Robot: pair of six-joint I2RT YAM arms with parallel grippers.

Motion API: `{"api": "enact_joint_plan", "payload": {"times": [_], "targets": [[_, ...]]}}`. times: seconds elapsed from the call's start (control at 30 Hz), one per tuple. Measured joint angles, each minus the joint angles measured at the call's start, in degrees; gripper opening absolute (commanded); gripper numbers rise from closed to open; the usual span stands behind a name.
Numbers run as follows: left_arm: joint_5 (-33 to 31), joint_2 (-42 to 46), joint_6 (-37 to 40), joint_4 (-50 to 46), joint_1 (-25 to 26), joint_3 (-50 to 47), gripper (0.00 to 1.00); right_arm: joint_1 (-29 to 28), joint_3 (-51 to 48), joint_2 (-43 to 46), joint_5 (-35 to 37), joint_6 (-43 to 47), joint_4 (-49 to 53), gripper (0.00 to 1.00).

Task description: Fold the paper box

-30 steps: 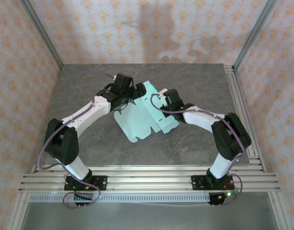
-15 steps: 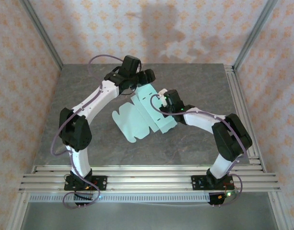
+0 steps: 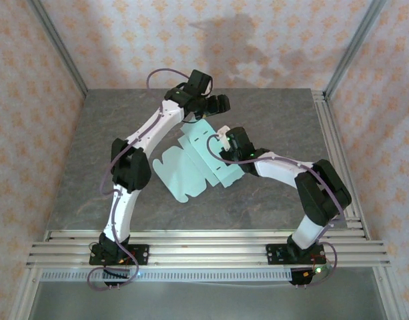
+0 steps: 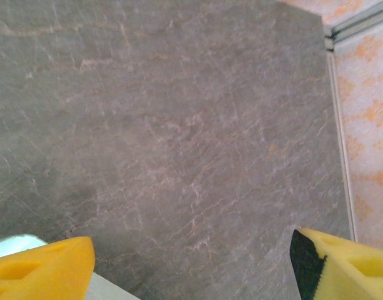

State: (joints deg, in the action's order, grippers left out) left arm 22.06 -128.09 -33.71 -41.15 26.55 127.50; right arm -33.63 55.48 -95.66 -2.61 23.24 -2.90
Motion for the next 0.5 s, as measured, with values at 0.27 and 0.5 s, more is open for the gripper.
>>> {"api": "enact_joint_plan", "payload": {"times": [0.27, 0.5], "targets": [[0.5, -1.1, 0.8, -3.4, 0.2, 1.0, 0.83, 0.0, 0.0, 0.0, 1.0, 0.5, 0.0, 0.0], [0.5, -1.1, 0.8, -4.0, 0.9, -0.3, 0.82, 0.0, 0.0, 0.0, 2.0, 0.7, 0.0, 0.0]]}}
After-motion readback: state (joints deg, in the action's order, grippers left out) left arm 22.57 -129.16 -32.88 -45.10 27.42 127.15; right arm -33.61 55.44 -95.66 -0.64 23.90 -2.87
